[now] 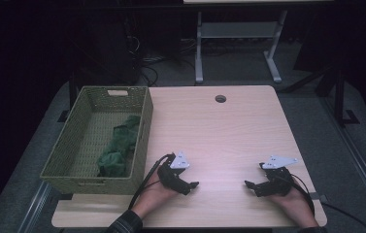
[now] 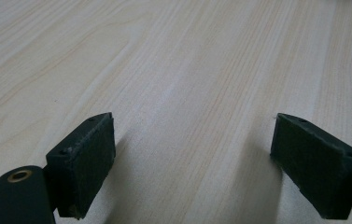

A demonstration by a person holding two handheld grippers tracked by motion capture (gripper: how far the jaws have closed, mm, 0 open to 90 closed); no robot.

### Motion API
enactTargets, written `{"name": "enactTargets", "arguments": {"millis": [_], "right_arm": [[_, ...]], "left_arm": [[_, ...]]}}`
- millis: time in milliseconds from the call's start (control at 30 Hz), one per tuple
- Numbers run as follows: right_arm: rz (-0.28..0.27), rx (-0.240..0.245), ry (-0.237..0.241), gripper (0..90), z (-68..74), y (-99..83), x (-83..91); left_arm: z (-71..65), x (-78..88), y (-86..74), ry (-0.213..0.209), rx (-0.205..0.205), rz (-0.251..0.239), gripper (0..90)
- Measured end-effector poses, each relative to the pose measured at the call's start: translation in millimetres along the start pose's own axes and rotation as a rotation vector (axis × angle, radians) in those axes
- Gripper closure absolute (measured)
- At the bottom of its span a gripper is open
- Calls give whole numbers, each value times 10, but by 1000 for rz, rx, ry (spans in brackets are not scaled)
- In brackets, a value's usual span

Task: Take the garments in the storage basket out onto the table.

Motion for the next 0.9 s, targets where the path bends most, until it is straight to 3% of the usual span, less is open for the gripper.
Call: {"name": "enactTargets", "arguments": {"millis": [700,900], "right_arm": [[3,-8,2,83,7,-1,3],[3,-9,2,83,7,-1,3]], "left_arm": [[6,30,31,-2,8,13,132],[18,120,48,8,11,4,132]]}}
Point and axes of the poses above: each handheld gripper's, and its own axes: x roughly backward along the jaws, y roughly out of its top, z roughly to its left, the point moved 2 cm from there along -x, roughly forward along the jaws, and after that the axes turned 3 degrees about -y, right-handed, at the moved point
